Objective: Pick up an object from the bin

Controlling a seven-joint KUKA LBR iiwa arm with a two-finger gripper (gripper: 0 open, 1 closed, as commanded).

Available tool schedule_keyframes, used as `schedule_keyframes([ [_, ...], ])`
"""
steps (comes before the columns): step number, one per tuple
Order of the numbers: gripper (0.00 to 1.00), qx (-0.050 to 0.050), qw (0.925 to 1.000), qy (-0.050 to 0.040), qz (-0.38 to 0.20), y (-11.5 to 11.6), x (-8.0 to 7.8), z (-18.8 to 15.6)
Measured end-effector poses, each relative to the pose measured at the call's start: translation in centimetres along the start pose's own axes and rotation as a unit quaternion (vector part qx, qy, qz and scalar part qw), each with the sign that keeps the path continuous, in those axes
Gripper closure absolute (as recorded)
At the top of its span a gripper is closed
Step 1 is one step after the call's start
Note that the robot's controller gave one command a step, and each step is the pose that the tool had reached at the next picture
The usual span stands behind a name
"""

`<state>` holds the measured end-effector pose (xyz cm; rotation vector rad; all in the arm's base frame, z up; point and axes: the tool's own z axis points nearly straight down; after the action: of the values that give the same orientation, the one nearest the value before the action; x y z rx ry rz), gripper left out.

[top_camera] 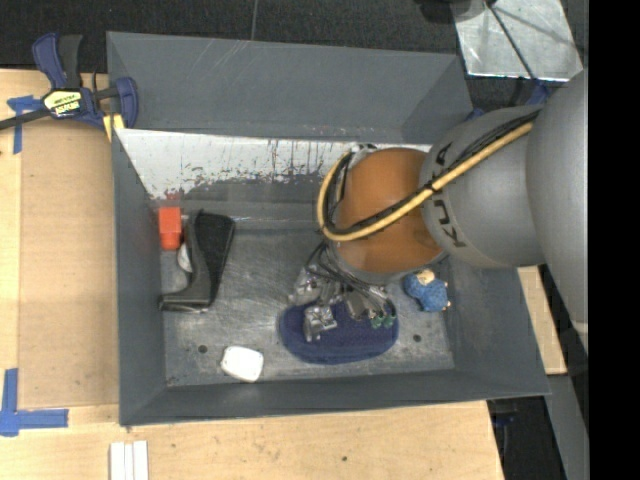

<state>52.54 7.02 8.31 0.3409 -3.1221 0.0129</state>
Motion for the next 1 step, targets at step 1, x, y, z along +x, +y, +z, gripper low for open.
schedule_keyframes([
  [1,1.00,-0.003,1.0000,-0.0068,0.000,-0.18,-1.39,-11.17],
])
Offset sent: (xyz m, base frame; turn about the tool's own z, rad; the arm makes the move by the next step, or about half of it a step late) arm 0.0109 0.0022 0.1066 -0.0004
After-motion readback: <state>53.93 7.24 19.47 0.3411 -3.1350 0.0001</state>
